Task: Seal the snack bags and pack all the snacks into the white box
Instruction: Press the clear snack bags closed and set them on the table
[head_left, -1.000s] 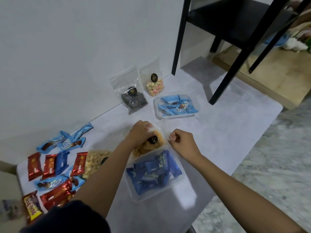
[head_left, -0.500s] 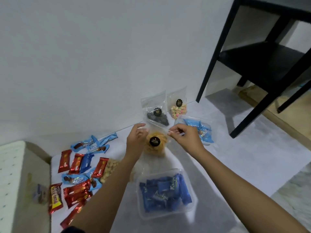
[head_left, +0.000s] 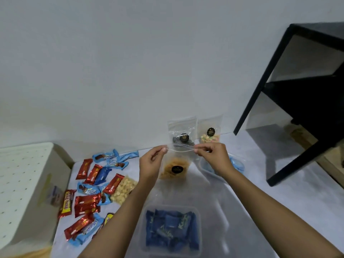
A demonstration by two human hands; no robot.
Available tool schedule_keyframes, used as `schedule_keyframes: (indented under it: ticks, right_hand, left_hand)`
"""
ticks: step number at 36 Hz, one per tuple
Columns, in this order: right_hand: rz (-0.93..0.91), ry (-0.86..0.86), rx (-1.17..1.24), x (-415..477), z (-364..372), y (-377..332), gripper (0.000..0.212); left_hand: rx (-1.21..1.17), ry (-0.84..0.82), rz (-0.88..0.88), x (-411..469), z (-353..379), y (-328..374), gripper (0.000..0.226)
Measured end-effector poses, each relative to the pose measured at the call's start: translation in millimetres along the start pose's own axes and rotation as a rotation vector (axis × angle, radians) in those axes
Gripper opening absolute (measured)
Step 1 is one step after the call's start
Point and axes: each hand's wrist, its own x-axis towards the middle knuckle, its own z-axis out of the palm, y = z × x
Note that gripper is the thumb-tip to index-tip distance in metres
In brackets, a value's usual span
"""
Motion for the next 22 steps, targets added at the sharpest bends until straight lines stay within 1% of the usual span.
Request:
schedule_keyframes:
  ticks: [4,9,12,15,20,22]
  right_hand:
    - [-0.015,-0.036,0.009,6,-5,1,0.015]
    - [-0.065,-0.102,-0.021,13,-5,-1,0.005]
    - [-0.108,-0.158,-0.051,16,-4,-2,0.013]
    - [-0.132,-0.197,-0.047,16,-3,-3,0.017]
    - [-0.109,-0.276,0.013,15,-1,-5,0.028]
    - [-0.105,-0.295,0.017,16,-1,-4,0.028]
  left_hand:
    - [0.001,0.045,-0.016,-3,5,2,0.013]
    - [0.045,0.080,0.015,-5,8,0,0.011]
    - [0.126,0.100,0.025,-6,11,-3,0.015]
    - [0.191,0.126,0.033,-6,16,-5,0.012]
    - [0.237,0.199,0.008,-3,21,-6,0.013]
    - [0.238,0.219,0.000,-2,19,-7,0.012]
